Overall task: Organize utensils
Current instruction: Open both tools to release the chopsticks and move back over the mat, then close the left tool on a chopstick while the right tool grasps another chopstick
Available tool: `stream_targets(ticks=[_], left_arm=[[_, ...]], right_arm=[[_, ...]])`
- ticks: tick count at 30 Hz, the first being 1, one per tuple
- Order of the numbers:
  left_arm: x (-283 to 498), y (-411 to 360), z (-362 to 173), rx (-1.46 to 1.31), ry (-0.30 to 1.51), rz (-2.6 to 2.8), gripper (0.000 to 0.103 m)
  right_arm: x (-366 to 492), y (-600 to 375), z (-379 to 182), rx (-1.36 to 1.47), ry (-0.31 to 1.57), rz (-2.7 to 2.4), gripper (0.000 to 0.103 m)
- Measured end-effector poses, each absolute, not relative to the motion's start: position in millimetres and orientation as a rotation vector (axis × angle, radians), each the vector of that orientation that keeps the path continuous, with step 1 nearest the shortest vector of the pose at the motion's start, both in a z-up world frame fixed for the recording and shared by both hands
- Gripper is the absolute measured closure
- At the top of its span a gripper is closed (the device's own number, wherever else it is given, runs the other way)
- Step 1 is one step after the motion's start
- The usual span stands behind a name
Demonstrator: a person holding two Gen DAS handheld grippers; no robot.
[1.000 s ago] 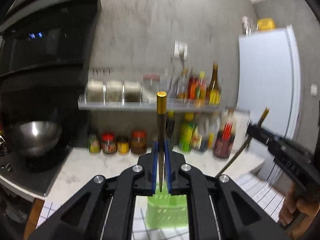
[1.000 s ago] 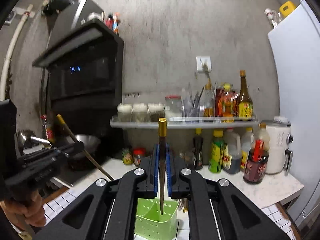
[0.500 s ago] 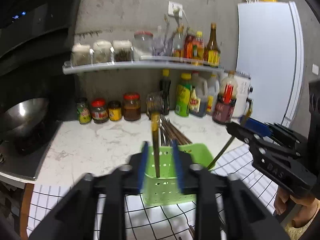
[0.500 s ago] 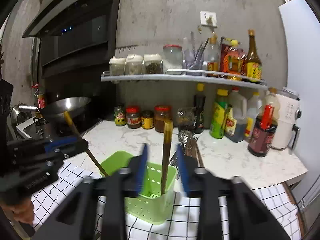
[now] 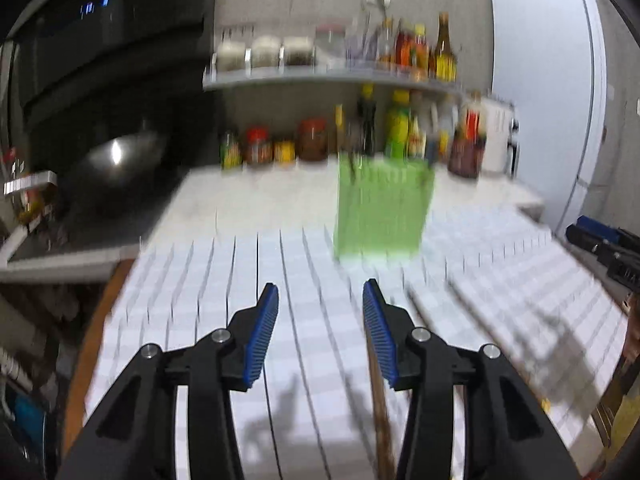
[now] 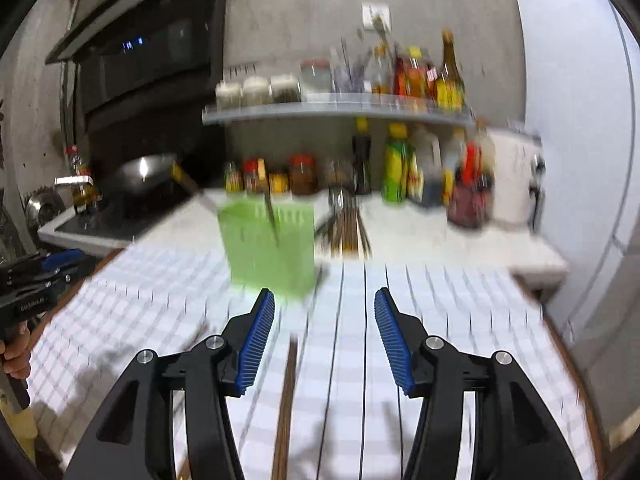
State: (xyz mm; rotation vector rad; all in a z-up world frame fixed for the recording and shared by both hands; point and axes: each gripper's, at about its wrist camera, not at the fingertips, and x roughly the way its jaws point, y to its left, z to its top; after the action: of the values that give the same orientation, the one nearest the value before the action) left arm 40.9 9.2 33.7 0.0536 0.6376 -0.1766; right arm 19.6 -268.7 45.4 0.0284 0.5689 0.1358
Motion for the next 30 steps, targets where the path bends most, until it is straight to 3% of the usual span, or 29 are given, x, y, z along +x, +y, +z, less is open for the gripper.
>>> stream_targets(ticks=[7,15,18,20,23,30], left_arm=[[7,26,-24,-0.012,0.785,-0.174,0.06],[-8,14,-45,0.009,0.829,-0.279,0.06],[-6,9,-48,0.02,0.841,-0.299,0.06],[-6,7,-51,0.02,0.849,-0.3,0.06],[-2,8,-53,0.013,0.859,-0.294,0.06],[4,11,-54,-0.003,0.865,-0.287,0.06]], right_arm=[[-25,-273,-9,0.044,0.715,0.113,0.049],[-38,-268,-37,0.085,0.792,0.141,0.049],[-32,-260,-48,0.074,0.832,0.176,0.054],[-28,-258,-52,0.079,0.846,0.184,0.065],[-19,-257,-58,0.09,0.872,0.198,0.073],[-9,-250,-63,0.083,0.896,0.217,0.073]])
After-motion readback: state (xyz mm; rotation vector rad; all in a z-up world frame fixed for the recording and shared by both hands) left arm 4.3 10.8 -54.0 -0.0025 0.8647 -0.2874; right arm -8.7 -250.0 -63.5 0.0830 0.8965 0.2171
